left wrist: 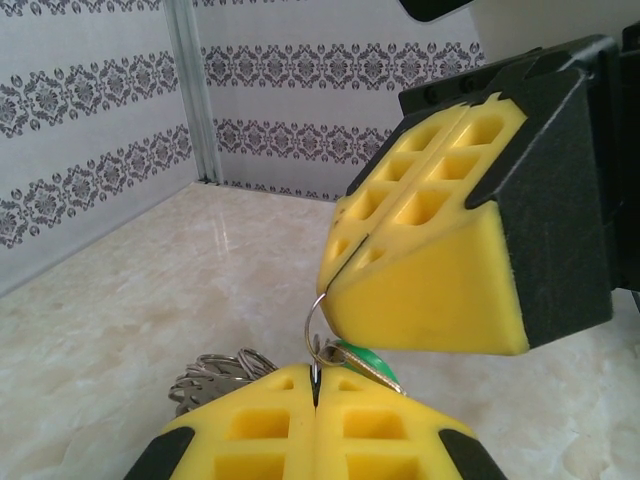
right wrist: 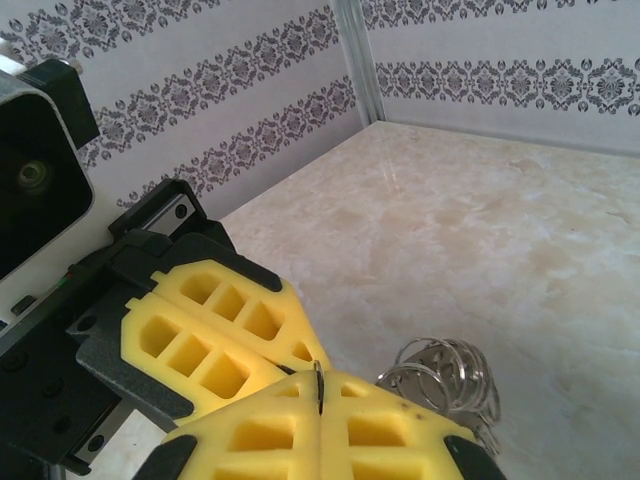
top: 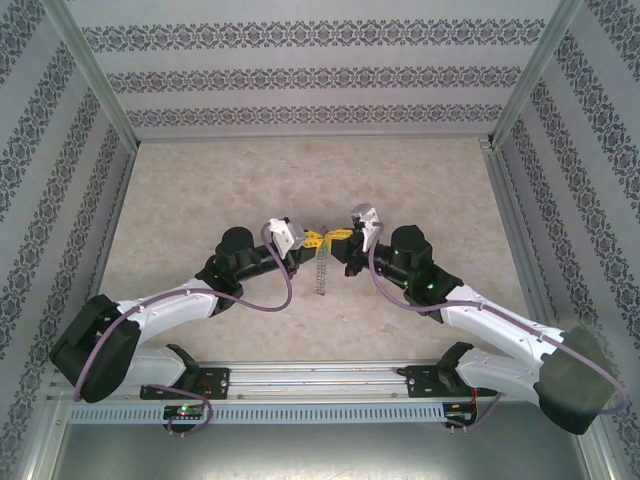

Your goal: Put the keys on the keyring

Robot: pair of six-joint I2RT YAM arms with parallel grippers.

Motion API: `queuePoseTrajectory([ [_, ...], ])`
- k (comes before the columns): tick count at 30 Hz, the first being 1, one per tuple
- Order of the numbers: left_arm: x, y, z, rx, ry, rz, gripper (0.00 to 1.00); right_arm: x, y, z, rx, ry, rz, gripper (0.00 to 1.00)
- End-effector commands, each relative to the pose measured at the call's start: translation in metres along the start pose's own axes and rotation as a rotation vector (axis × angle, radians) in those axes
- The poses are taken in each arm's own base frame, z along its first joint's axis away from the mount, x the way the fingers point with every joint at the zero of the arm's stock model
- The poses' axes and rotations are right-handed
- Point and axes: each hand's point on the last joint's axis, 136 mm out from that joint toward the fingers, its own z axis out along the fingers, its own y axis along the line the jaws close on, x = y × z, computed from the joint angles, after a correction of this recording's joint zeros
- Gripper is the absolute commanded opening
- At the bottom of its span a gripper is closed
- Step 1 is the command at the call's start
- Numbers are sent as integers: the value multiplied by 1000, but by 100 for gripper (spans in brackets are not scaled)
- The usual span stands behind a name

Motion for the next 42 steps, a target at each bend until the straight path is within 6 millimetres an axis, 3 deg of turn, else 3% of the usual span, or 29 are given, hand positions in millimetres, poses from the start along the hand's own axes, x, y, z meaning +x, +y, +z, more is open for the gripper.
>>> queuePoseTrajectory([
  [1, -37, -10, 0, 33, -114, 38, 0, 2, -11, 0, 32, -2, -8, 0],
  [14, -46, -10, -3, 31, -146, 44, 0, 17, -27, 0, 61, 21, 24, 0],
  [22, -50, -11, -5, 30, -165, 53, 0, 19, -23, 0, 22, 51, 25, 0],
  [37, -51, -12, -7, 27, -169, 57, 0, 13, -14, -3, -60, 67, 49, 0],
  [42, -51, -12, -7, 25, -163, 67, 0, -7, 0, -6, -116, 37, 45, 0],
])
